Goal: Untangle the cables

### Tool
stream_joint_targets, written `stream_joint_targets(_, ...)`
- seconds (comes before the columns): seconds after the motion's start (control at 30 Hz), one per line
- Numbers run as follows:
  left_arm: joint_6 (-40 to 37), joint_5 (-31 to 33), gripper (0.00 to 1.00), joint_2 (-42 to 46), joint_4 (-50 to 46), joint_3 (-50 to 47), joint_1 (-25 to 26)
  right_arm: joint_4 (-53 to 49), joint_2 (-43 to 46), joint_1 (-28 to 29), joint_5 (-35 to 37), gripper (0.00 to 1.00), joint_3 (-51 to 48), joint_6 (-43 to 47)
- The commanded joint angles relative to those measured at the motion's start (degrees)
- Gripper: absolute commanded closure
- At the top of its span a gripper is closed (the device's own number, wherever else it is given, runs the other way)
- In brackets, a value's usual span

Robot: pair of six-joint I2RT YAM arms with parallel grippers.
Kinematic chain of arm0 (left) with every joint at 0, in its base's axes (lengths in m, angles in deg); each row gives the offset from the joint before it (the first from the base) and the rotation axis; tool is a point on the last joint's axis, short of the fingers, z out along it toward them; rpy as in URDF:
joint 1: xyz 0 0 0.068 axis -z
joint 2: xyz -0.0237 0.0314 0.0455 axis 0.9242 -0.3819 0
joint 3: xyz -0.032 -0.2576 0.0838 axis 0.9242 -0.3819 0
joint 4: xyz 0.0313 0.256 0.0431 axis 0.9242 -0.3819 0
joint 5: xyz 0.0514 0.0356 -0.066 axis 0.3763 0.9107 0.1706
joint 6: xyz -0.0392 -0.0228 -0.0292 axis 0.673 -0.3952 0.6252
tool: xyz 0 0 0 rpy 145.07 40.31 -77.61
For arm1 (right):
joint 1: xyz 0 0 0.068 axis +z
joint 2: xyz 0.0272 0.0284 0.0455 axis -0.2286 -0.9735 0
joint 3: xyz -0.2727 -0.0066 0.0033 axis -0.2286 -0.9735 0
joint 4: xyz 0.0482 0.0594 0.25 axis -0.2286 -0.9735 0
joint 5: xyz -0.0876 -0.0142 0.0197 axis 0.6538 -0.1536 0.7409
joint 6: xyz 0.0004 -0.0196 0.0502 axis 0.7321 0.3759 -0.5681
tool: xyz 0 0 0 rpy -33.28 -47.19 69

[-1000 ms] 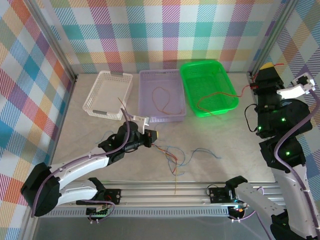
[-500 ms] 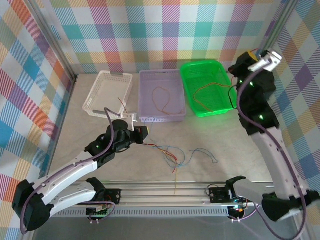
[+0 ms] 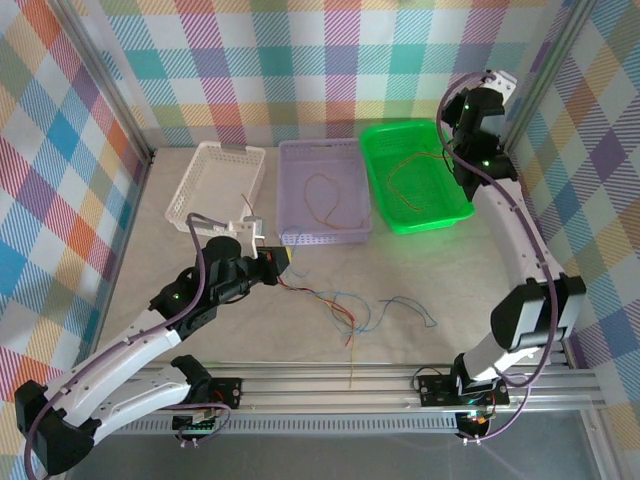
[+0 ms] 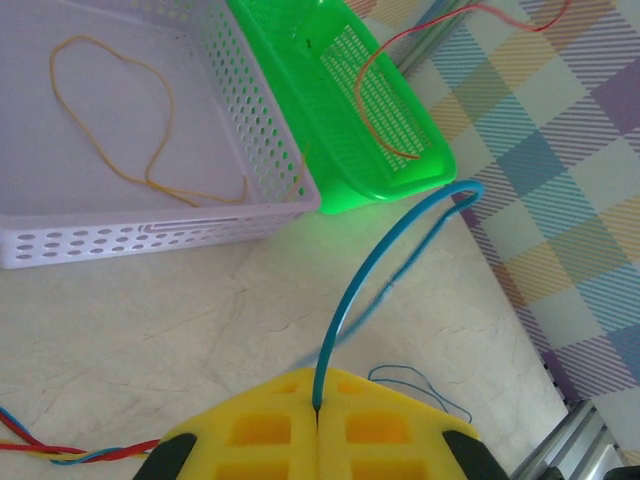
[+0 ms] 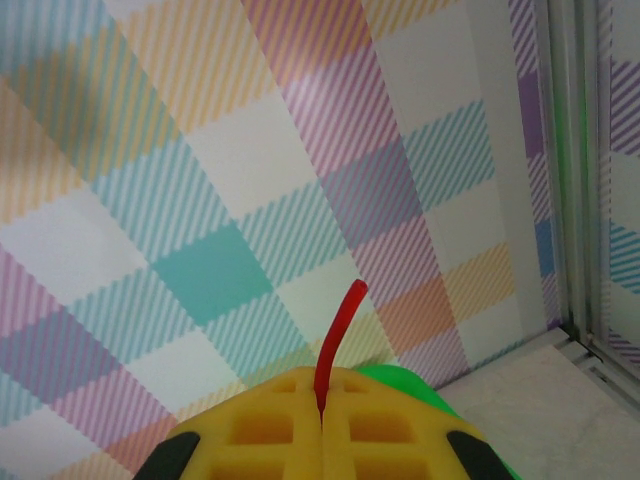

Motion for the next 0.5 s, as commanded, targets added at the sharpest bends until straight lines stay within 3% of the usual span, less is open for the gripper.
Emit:
stream_joint_targets(0.0, -0.5, 0.8, 1.00, 1.5, -2.2, 3.0, -0.4, 2.3, -3.2, -0.8, -1.1, 1.00, 2.7, 2.7)
stream_joint_targets(0.47, -0.2, 1.6, 1.00, 2.6, -4.3, 5.2, -0.4, 2.8, -15.6, -1.0, -4.8, 1.00, 1.1, 2.7)
